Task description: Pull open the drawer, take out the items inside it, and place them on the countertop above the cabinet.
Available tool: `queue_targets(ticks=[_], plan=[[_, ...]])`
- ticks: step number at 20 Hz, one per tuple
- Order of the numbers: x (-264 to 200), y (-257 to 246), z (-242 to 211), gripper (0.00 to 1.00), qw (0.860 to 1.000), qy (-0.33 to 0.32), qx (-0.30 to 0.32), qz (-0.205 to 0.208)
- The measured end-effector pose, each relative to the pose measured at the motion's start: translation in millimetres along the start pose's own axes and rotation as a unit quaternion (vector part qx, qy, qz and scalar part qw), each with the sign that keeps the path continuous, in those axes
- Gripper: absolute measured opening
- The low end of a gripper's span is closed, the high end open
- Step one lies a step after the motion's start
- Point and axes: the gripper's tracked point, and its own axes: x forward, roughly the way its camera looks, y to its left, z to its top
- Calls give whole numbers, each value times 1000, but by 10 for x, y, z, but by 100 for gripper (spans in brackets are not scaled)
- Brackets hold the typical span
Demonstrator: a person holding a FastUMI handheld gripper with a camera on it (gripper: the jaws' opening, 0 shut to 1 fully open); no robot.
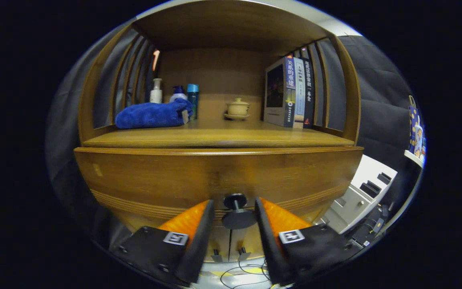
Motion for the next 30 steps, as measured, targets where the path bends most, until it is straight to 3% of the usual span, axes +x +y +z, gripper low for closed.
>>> queue_targets(ticks=[3,26,27,28,29,30], plan=[[-21,19,5,44,1000,2,29,3],[-1037,-71,-304,44,1000,-5,11,15],[-1113,42,-328,32,999,-19,13,39],[-1151,-156,-397,20,1000,-12,-9,-3],[-1199,-252,-496,8,1000,-4,-29,-5],[-1247,-223,-571,9,1000,4,-25,0]])
